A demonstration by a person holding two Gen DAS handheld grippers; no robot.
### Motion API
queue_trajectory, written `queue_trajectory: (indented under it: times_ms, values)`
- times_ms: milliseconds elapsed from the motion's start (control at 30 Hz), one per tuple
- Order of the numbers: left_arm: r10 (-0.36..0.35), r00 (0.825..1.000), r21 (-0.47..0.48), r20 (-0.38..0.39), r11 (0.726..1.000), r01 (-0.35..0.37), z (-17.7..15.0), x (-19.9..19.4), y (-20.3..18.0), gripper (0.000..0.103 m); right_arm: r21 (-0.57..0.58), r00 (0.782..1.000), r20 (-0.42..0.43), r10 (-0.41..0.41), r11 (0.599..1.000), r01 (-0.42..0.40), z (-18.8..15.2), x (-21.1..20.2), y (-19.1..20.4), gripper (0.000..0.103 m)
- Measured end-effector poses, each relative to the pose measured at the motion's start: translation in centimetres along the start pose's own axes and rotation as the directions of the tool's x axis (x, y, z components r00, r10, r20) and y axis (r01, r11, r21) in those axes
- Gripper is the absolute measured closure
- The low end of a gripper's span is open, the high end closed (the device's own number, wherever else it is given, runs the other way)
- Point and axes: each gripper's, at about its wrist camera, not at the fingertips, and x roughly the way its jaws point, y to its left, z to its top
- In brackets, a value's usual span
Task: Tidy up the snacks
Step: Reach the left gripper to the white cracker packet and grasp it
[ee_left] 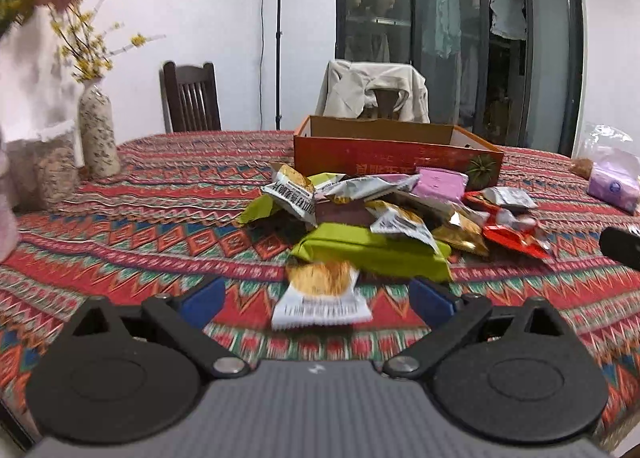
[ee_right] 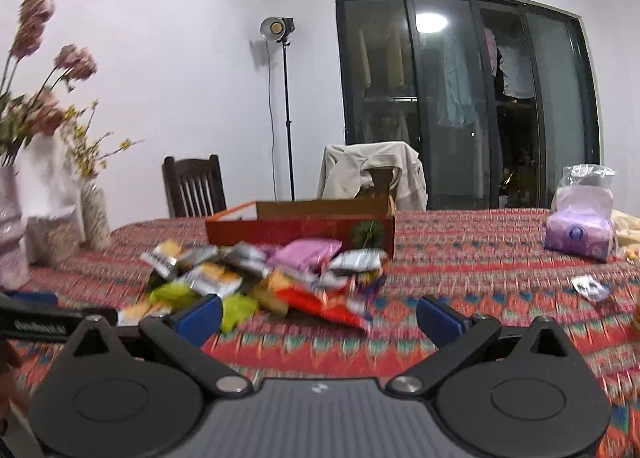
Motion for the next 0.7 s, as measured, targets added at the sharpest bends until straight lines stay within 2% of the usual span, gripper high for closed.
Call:
queue_trajectory:
  times_ms: [67, 167, 300, 333, 367, 533, 633, 667, 700]
  values:
    - [-0.005, 0.999, -0.01, -0.037, 1.0, 0.005, 0.7, 1.8, 0.2, 0.016, -0.001, 1.0, 0.0, 0.005, 1.0, -0.005, 1.0, 1.8, -0.5, 0.0]
    - [-0.022, 0.996, -0.032, -0.09, 0.999, 0.019, 1.0, 3.8, 0.4, 0.021, 0.013, 0.999, 0.034, 0.004, 1.0, -0.004, 2.0, 4.4, -1.3, 0.0]
    - [-0.038, 0.99, -0.048, -0.137, 0.998, 0.032, 1.1, 5.6, 0.7, 0.032, 0.021, 0.997, -0.075, -0.028, 0.999, 0.03, 3.8, 9.2, -2.4, 0.0]
    - [-0.043, 0.988, -0.05, -0.15, 0.998, 0.036, 1.0, 6.1, 0.8, 0.043, 0.041, 0.993, -0.116, -0.02, 0.999, 0.025, 4.3, 10.7, -2.9, 0.0]
    - [-0.044, 0.986, -0.05, -0.161, 0.998, 0.037, 1.0, 6.5, 0.8, 0.052, 0.055, 0.99, -0.138, -0.009, 0.998, 0.017, 4.5, 11.9, -3.3, 0.003]
    - [-0.053, 0.988, -0.025, -0.142, 0.998, 0.05, 0.8, 6.5, 0.4, 0.056, 0.026, 0.973, -0.227, -0.036, 0.999, 0.043, 5.1, 18.3, -3.9, 0.019]
    - [-0.049, 0.989, -0.011, -0.139, 0.999, 0.048, 0.9, 6.4, 0.2, 0.057, 0.049, 0.962, -0.272, -0.017, 0.998, 0.032, 4.7, 20.5, -4.2, 0.039]
    - [-0.051, 0.989, -0.009, -0.138, 0.999, 0.051, 0.8, 6.3, 0.1, 0.057, 0.057, 0.958, -0.285, -0.01, 0.998, 0.028, 4.5, 21.0, -4.3, 0.049]
    - [-0.052, 0.989, -0.008, -0.136, 0.999, 0.052, 0.8, 6.3, 0.1, 0.057, 0.056, 0.956, -0.292, -0.009, 0.998, 0.027, 4.4, 21.3, -4.3, 0.049]
